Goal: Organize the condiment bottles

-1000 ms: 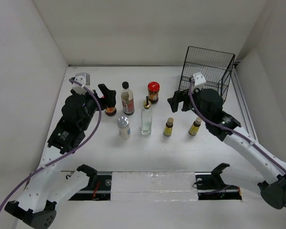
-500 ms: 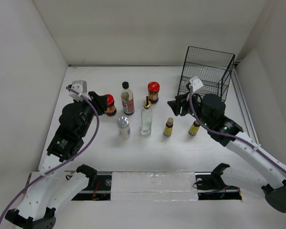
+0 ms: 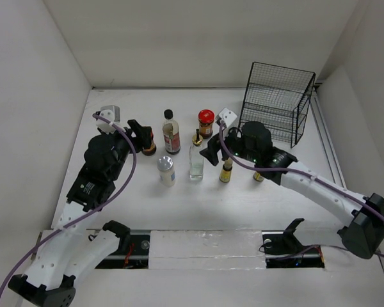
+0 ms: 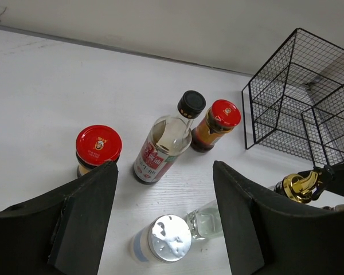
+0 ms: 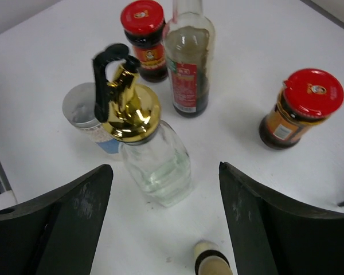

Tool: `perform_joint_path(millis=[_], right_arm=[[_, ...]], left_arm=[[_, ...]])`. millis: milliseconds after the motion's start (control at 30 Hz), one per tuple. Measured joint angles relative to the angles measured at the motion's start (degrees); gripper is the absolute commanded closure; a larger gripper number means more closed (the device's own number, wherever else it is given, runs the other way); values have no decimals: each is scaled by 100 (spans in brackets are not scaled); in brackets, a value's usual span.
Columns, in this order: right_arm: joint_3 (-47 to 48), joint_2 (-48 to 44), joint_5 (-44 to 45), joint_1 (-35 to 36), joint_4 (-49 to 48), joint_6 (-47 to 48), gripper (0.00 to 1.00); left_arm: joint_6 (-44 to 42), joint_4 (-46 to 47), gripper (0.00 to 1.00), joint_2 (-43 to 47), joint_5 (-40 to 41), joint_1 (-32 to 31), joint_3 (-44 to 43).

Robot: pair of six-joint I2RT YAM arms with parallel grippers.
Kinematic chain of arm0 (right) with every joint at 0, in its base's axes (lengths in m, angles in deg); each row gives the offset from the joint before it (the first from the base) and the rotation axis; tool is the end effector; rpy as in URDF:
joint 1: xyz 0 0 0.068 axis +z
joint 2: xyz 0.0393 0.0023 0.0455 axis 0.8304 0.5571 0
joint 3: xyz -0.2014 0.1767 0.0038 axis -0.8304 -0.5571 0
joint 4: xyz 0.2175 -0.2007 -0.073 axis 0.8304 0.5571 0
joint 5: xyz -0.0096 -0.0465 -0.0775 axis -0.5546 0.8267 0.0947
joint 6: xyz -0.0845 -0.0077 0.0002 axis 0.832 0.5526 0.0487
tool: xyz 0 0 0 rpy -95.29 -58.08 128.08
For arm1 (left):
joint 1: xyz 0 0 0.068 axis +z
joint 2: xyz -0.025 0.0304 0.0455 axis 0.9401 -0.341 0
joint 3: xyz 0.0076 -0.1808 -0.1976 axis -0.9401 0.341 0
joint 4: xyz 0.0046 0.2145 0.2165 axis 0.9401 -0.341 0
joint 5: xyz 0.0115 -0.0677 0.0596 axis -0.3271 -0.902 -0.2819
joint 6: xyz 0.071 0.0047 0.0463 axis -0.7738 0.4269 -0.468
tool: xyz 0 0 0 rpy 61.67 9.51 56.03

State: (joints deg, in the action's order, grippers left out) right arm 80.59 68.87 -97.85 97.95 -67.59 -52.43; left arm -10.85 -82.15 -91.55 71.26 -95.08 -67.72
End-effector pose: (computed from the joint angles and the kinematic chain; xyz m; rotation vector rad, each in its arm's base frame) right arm 0.2653 0.2558 0.3024 -0.8060 1.7226 0.6708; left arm 0.2303 -0.0926 0.4031 -0.0556 1.5812 -0.4544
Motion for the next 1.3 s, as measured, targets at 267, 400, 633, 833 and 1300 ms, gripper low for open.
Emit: perform_joint_path(millis=[267,400,633,833,1300], right_arm=[[142,461,-474,188,-313,149,21],[142,671,-479,223,-549,151,24],[142,868,-413,219,-1305,46,33],[142,1139,-350,219,-1775,-90,63],[247,938,28,219,-1512,-184,100]], left_arm=[[0,37,37,98,-7,0,20],[0,46,37,111,-22,0,20],[0,46,37,107,-87,0,20],[0,63,37,107,-131,0,20],[0,118,37,111,-251,0,20]])
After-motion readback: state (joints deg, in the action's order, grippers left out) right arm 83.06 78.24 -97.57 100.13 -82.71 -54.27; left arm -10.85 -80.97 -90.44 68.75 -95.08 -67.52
